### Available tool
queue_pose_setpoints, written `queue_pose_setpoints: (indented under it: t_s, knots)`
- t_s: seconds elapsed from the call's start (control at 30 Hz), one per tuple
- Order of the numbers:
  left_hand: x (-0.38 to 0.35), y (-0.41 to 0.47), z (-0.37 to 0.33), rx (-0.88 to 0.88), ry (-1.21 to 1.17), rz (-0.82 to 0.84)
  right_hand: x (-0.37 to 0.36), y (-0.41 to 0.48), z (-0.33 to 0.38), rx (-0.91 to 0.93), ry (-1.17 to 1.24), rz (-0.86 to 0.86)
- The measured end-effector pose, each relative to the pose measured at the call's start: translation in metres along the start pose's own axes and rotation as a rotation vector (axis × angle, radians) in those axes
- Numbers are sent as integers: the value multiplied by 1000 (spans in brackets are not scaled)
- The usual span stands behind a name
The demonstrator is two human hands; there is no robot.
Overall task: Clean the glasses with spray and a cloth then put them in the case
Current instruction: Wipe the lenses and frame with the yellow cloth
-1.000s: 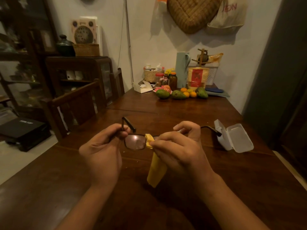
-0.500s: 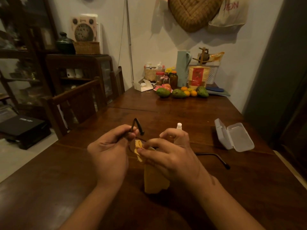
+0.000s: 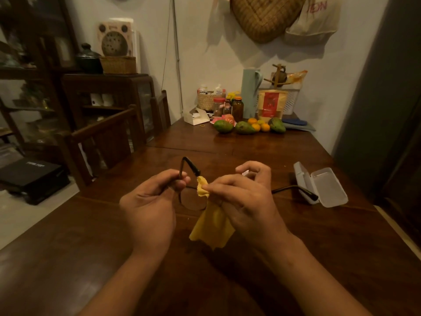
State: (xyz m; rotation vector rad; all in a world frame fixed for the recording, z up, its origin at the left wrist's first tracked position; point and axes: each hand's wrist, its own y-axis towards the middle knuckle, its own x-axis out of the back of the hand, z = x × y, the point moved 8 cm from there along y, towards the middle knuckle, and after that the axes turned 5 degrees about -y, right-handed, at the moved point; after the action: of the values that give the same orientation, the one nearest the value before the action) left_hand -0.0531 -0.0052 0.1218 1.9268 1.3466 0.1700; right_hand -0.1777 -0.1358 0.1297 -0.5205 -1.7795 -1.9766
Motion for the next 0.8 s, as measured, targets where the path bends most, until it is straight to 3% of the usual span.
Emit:
queue_pose_setpoints:
  t_s: [0.23,0.47,0.67,0.8]
  knots:
    - [5,1,9,65,-47,-26,-17,-10,19,188,-216,183]
    - [3,-2,15,110,-60,-33,-20,-7,18,169,42,276]
    - [-1,-2,13,112,-100,-16,-5,1,6,23,52,86]
    - [-3,-5,14,130,-90,5,-12,0,16,53,-81,101]
